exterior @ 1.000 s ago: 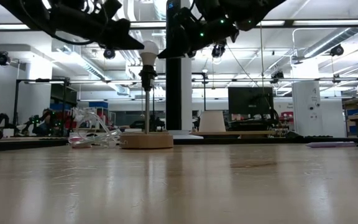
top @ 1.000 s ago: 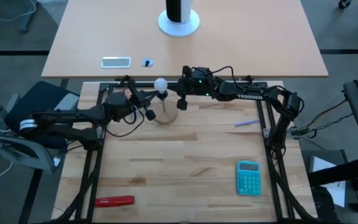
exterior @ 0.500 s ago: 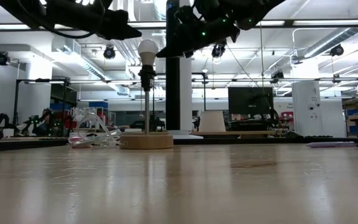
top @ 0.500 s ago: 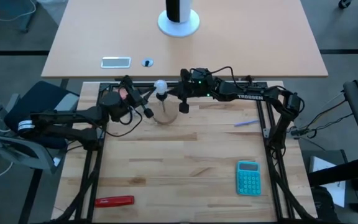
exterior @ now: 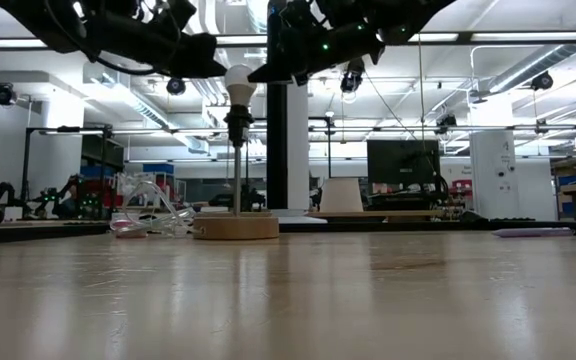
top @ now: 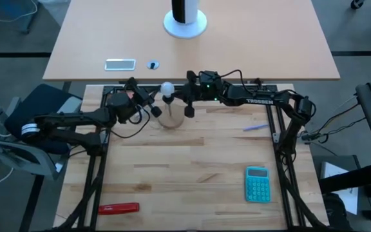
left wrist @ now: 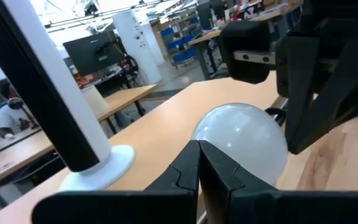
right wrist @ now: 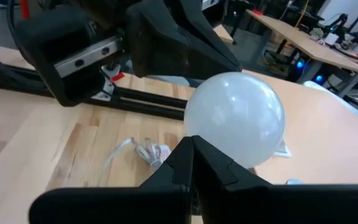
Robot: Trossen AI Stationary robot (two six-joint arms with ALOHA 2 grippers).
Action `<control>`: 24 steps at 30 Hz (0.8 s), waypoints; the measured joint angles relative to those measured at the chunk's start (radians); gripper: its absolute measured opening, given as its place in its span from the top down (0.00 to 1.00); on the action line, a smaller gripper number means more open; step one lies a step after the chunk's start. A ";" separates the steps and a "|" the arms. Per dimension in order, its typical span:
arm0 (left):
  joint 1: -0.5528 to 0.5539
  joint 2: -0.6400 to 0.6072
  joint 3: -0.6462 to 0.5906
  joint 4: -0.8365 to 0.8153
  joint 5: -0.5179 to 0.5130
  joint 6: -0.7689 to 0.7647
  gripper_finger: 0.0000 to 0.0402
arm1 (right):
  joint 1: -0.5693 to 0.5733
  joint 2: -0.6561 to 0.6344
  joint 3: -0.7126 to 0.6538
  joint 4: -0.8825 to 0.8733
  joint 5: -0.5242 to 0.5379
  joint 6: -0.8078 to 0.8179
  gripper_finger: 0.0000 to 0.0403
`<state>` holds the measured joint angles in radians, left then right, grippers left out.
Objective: Screw lightbulb
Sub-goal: Remove the lightbulb from the wooden table lamp
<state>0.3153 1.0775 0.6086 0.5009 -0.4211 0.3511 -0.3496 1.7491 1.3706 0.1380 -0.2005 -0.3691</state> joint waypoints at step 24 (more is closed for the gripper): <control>-0.052 -0.084 -0.002 -0.099 0.000 -0.019 1.00 | -0.003 -0.005 0.000 -0.098 0.086 -0.070 0.99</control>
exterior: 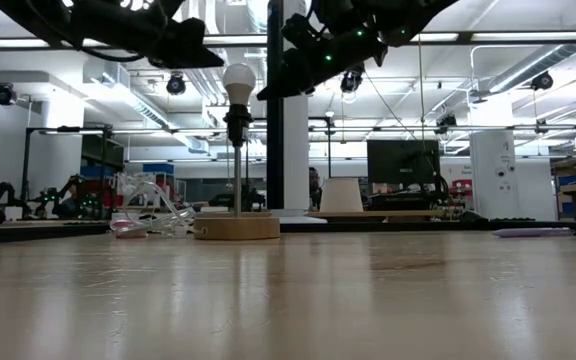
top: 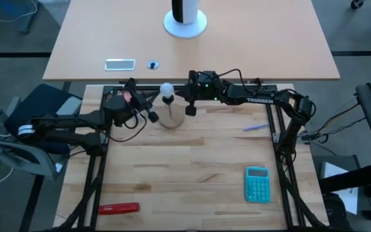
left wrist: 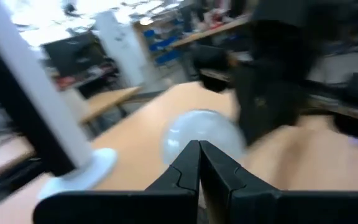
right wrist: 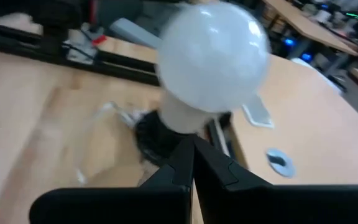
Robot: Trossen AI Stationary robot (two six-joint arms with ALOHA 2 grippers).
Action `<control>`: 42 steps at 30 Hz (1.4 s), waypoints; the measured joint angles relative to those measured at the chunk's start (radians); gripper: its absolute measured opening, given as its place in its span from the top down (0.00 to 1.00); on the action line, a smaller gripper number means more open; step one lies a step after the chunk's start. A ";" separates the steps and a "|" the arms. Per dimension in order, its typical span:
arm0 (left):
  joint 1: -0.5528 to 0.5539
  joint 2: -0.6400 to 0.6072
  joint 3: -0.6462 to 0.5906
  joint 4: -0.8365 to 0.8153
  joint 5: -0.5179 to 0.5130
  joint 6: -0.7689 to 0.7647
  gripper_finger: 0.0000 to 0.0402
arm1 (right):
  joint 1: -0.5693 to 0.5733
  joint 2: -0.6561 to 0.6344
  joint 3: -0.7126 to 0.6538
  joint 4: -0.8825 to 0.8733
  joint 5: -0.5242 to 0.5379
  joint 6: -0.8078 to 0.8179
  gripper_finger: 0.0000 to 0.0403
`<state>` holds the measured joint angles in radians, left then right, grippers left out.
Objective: Screw lightbulb
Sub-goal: Remove the lightbulb from the wooden table lamp
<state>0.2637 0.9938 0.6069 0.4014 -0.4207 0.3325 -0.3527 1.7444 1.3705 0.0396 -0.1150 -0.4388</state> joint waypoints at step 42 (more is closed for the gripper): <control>-0.007 0.018 0.000 -0.017 -0.099 0.006 1.00 | -0.003 -0.017 0.000 -0.014 -0.092 -0.013 0.99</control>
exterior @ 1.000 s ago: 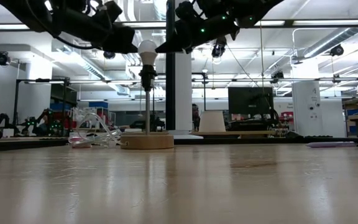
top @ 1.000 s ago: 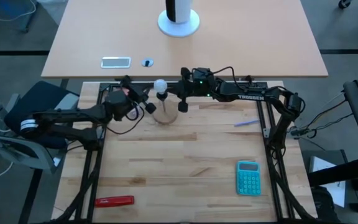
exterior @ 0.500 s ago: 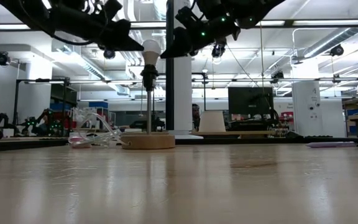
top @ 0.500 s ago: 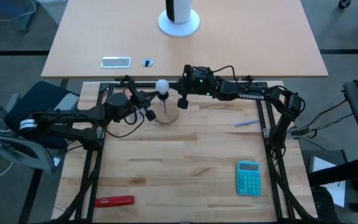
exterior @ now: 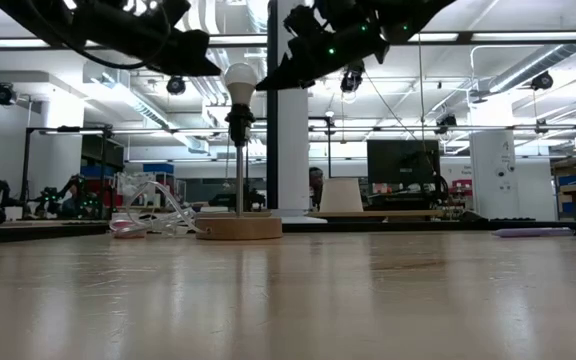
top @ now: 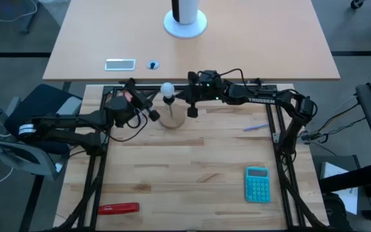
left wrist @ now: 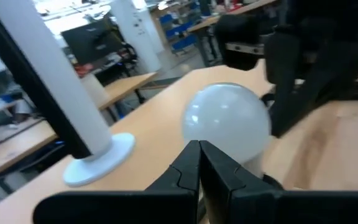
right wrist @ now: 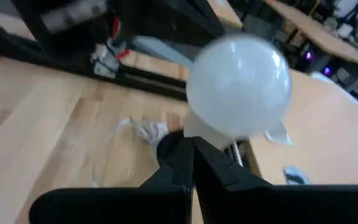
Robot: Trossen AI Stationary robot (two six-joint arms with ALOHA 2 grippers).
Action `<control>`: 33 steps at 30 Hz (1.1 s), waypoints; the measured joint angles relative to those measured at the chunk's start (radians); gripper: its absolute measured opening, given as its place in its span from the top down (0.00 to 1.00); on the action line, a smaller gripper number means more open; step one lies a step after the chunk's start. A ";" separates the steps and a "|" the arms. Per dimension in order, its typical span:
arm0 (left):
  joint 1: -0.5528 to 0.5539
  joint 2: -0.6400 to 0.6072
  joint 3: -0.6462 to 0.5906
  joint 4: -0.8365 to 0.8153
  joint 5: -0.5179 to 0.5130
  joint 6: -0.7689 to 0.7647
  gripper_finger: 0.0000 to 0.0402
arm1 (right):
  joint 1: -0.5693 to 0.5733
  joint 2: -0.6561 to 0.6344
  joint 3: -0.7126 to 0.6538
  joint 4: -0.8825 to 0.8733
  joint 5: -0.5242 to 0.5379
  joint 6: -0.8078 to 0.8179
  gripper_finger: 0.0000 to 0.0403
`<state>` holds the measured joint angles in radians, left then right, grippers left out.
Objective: Screw lightbulb
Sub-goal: Remove the lightbulb from the wooden table lamp
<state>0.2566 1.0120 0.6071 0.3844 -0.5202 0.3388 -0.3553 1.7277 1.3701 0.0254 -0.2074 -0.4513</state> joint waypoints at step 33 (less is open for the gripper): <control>0.031 0.010 0.000 -0.055 0.104 0.040 1.00 | -0.005 -0.018 0.001 -0.045 0.014 -0.011 0.99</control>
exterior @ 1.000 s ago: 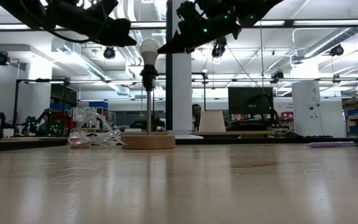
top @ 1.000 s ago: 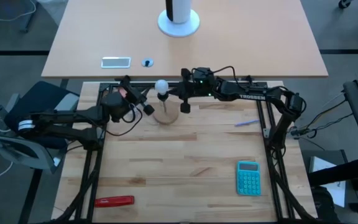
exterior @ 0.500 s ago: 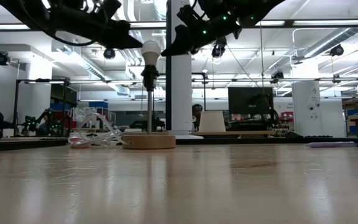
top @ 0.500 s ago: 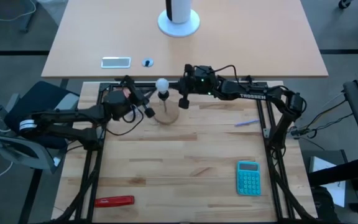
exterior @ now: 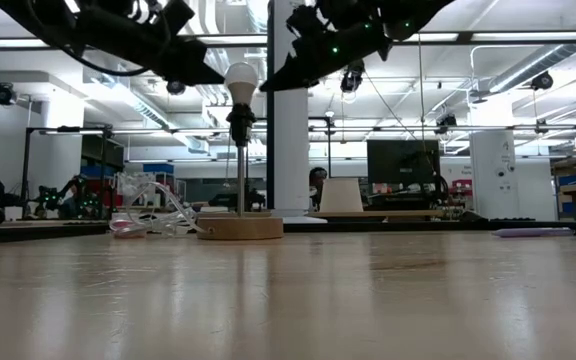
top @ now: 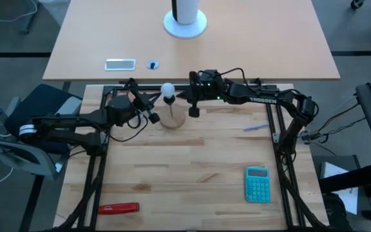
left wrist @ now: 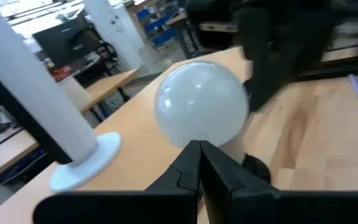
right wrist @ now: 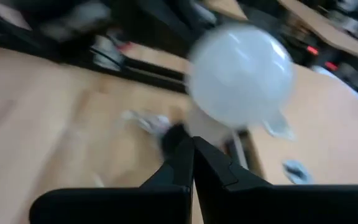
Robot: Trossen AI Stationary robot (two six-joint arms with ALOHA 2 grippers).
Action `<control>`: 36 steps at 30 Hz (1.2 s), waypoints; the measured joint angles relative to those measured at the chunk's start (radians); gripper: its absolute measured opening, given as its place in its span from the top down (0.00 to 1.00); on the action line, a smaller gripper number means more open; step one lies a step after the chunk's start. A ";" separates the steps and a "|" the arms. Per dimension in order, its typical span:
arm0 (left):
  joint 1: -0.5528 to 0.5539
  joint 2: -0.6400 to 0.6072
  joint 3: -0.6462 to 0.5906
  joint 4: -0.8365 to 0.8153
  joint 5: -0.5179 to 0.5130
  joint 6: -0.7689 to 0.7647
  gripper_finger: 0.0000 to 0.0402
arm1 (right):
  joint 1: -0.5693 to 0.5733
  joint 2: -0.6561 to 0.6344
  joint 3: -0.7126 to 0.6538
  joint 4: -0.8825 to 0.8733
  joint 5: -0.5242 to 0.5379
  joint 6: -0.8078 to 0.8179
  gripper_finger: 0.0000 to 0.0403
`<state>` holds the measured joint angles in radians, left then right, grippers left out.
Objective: Screw lightbulb
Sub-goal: Remove the lightbulb from the wooden table lamp
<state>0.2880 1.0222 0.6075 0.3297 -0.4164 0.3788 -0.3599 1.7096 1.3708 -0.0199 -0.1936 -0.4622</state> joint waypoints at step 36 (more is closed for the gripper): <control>0.021 0.017 0.000 0.198 -0.055 0.101 1.00 | -0.008 0.003 0.000 0.016 -0.014 -0.003 0.99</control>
<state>0.3087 1.0391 0.6075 0.5280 -0.4719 0.4801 -0.3679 1.7123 1.3712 -0.0040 -0.2073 -0.4648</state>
